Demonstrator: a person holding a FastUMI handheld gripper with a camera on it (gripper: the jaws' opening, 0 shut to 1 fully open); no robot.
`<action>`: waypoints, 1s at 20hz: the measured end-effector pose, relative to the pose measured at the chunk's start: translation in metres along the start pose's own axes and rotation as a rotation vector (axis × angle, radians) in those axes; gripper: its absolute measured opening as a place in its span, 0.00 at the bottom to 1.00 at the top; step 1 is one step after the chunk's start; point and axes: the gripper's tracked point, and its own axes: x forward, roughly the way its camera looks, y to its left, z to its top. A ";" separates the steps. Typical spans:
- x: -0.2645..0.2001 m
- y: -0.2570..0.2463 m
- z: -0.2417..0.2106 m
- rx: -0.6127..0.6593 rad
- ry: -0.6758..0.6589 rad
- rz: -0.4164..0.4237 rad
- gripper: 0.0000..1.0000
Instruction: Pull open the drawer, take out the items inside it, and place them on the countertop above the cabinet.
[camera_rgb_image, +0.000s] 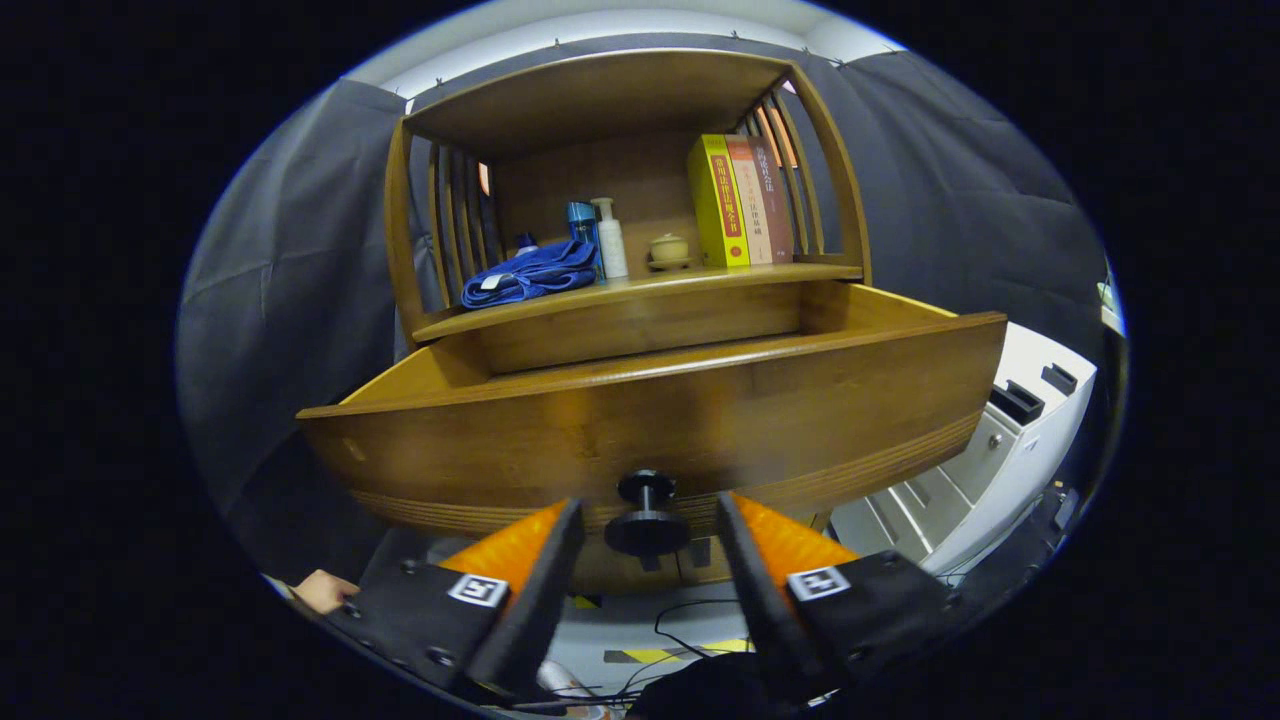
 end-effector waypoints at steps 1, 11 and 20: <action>-0.005 0.001 0.005 -0.005 -0.015 0.001 0.90; -0.024 0.018 0.089 -0.025 -0.105 0.030 0.98; 0.061 0.033 0.144 -0.093 0.077 0.043 0.98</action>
